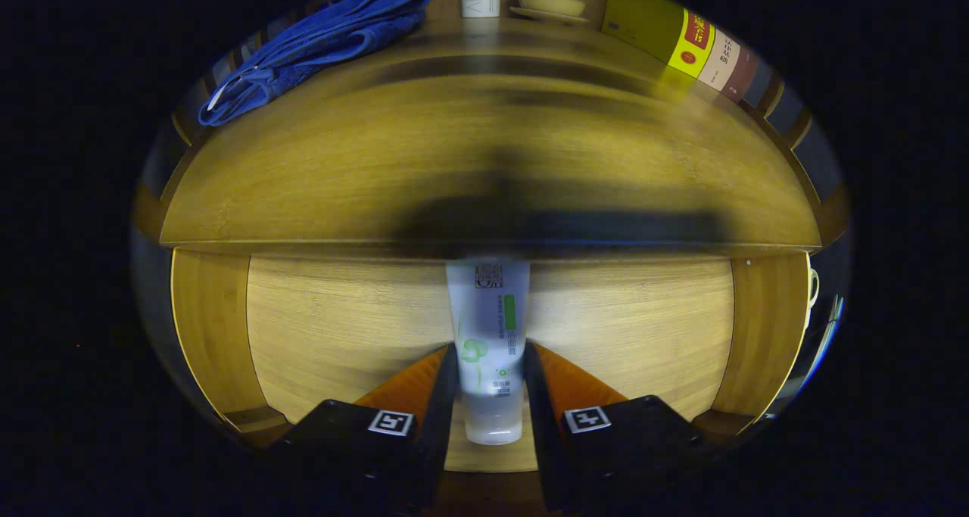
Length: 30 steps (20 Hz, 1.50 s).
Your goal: Pull open the drawer, take out the items inside it, and place them on the countertop above the cabinet.
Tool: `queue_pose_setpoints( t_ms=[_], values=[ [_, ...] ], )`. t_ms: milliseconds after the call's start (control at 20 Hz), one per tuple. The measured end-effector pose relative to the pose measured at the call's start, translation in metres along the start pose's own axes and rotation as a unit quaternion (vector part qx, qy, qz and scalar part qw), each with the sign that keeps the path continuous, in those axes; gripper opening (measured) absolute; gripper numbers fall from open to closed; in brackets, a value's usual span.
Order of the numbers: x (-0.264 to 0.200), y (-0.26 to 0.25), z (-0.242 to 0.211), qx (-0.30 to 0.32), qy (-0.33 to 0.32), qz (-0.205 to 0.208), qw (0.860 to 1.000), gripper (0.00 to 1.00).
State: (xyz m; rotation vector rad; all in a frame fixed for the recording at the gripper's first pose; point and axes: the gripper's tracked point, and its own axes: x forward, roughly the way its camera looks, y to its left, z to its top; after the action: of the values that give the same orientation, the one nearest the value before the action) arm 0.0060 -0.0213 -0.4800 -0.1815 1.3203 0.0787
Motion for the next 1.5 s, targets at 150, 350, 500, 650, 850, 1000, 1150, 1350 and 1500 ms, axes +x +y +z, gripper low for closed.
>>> queue_pose_setpoints(
  t_ms=[150,350,500,650,850,1000,1150,1350,1500],
  values=[
    [-0.012,-0.003,0.010,0.010,-0.022,-0.012,1.000,0.49],
    [-0.049,0.004,0.020,-0.001,-0.031,-0.004,1.000,0.42],
    [-0.067,0.009,0.015,-0.002,-0.038,0.004,0.999,0.42],
    [-0.087,0.010,0.015,-0.001,-0.045,0.011,0.999,0.42],
    [-0.117,0.012,0.017,-0.014,-0.057,0.016,0.998,0.42],
    [-0.138,0.013,0.023,-0.016,-0.070,0.020,0.997,0.42],
    [-0.154,0.010,0.030,-0.019,-0.077,0.017,0.997,0.42],
    [-0.176,0.008,0.053,-0.019,-0.095,0.016,0.995,0.42],
    [-0.186,0.004,0.072,-0.024,-0.104,0.011,0.994,0.42]
  ],
)
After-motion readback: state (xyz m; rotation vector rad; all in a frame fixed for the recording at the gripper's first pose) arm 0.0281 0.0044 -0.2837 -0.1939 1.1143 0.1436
